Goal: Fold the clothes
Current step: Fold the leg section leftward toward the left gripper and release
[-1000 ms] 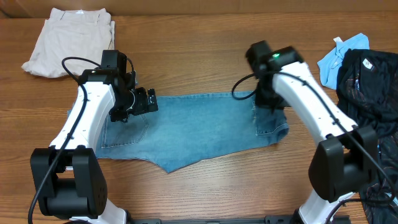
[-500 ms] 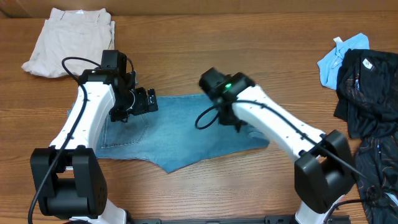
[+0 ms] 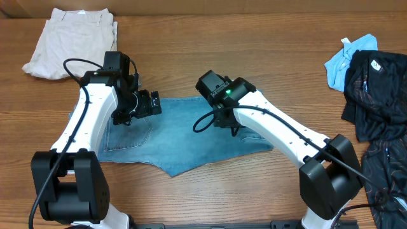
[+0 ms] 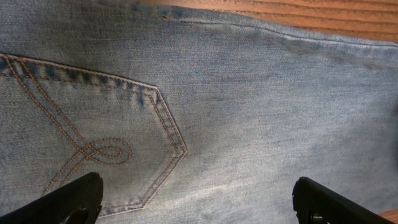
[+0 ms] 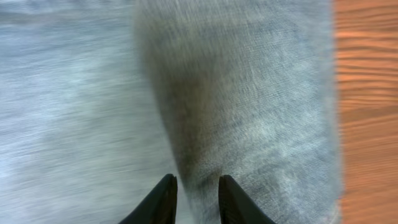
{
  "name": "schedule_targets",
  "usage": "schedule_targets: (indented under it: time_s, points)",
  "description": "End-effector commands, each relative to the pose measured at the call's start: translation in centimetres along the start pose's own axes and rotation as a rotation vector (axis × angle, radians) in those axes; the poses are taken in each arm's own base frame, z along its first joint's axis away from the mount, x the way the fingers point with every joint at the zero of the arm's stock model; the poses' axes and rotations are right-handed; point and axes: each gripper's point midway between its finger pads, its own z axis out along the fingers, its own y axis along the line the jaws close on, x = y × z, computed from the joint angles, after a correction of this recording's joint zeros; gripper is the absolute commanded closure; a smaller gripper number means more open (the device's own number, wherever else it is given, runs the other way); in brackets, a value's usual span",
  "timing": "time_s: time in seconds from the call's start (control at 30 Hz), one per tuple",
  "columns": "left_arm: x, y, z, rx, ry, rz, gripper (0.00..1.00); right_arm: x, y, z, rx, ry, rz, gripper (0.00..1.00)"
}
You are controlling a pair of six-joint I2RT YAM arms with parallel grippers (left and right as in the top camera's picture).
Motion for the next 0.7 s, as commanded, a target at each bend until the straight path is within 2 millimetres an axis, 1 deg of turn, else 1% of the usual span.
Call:
schedule_targets:
  time_s: [0.0, 0.03, 0.07, 0.1, 0.13, 0.17, 0.2, 0.27, 0.3, 0.33, 0.37, 0.4, 0.43, 0.5, 0.67]
  points:
    - [0.3, 0.0, 0.0, -0.002, 0.005, 0.000, 0.00, 0.9, 2.3, -0.9, -0.140, 0.052, 0.012, 0.66]
    - [0.3, 0.0, 0.0, -0.002, 0.005, 0.000, 0.00, 0.9, 2.6, -0.9, -0.155, 0.054, 0.012, 0.64]
    - [0.3, 0.0, 0.0, -0.002, 0.006, -0.001, 0.00, 0.9, 2.9, -1.0, -0.167, 0.058, 0.012, 0.66]
    - [0.3, 0.0, 0.0, -0.002, 0.007, -0.001, 0.00, 0.9, 2.9, -1.1, -0.169, 0.057, 0.013, 0.77]
    - [0.4, 0.0, 0.0, -0.003, 0.008, -0.001, 0.01, 0.7, 2.8, -1.3, -0.165, 0.056, 0.014, 0.94]
    - [0.4, 0.0, 0.0, -0.003, 0.010, -0.001, 0.00, 0.5, 2.5, -1.6, -0.159, 0.054, 0.020, 0.96]
    - [0.4, 0.0, 0.0, -0.004, 0.011, -0.001, 0.00, -0.1, 1.9, -2.1, -0.146, 0.044, 0.032, 0.96]
    - [0.4, 0.0, 0.0, -0.004, 0.011, -0.001, 0.00, -1.8, -0.1, -3.3, -0.108, 0.013, 0.073, 0.96]
    - [0.4, 0.0, 0.0, -0.004, 0.011, -0.001, 0.00, -2.4, -1.1, -3.7, -0.094, 0.004, 0.094, 0.90]
    - [0.4, 0.0, 0.0, -0.004, 0.011, -0.001, 0.00, -3.0, -1.9, -4.0, -0.086, -0.001, 0.105, 0.79]
    - [0.4, 0.0, 0.0, -0.004, 0.011, -0.001, 0.00, -3.5, -2.6, -4.0, -0.087, -0.001, 0.096, 0.76]
    - [0.4, 0.0, 0.0, -0.004, 0.011, -0.001, 0.00, -3.9, -3.2, -3.8, -0.094, 0.009, 0.082, 0.76]
    - [0.4, 0.0, 0.0, -0.004, 0.011, -0.001, 0.00, -3.8, -3.7, -3.2, -0.136, 0.055, 0.063, 0.84]
    - [0.4, 0.0, 0.0, -0.004, 0.011, -0.001, 0.00, -3.3, -3.7, -2.5, -0.199, 0.114, 0.037, 0.92]
    - [0.4, 0.0, 0.0, -0.003, 0.010, -0.001, 0.00, -1.2, -4.0, 0.4, -0.262, 0.215, 0.022, 0.94]
